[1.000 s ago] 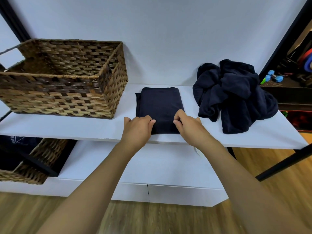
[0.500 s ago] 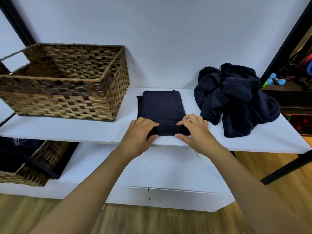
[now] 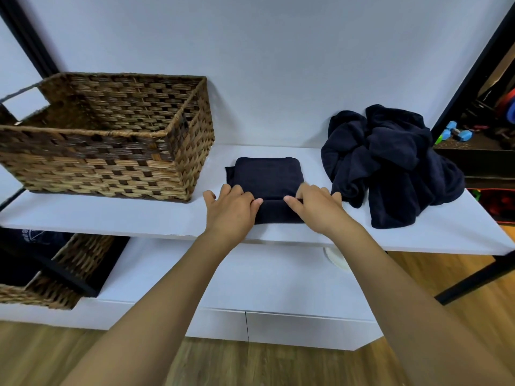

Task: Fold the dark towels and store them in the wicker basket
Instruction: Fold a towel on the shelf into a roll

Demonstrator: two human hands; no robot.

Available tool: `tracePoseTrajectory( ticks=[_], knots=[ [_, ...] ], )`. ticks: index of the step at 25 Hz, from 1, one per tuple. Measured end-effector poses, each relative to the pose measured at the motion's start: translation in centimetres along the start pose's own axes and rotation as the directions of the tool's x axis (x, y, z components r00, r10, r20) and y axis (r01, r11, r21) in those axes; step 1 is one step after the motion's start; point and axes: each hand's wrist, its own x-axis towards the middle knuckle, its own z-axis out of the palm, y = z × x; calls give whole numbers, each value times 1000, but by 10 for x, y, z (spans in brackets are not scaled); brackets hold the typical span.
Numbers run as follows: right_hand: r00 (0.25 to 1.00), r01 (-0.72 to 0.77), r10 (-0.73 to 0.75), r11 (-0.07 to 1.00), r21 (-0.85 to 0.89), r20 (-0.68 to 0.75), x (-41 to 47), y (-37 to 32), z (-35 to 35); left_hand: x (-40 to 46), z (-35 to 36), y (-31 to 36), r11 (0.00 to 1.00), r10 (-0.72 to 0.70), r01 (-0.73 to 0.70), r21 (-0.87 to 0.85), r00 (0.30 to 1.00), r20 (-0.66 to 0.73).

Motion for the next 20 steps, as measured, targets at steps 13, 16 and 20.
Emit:
tracePoseTrajectory(
  ticks=[13, 16, 20],
  knots=[
    [933, 305, -298, 952, 5, -204, -12, 23, 20, -10, 6, -11, 949, 293, -301, -96, 952, -87],
    [963, 267, -261, 958, 103, -72, -13, 17, 9, -12, 2, -18, 937, 327, -334, -104, 942, -78],
    [944, 250, -276, 956, -151, -180, -8, 3, 16, -8, -4, -9, 973, 224, -222, -59, 974, 22]
  ],
)
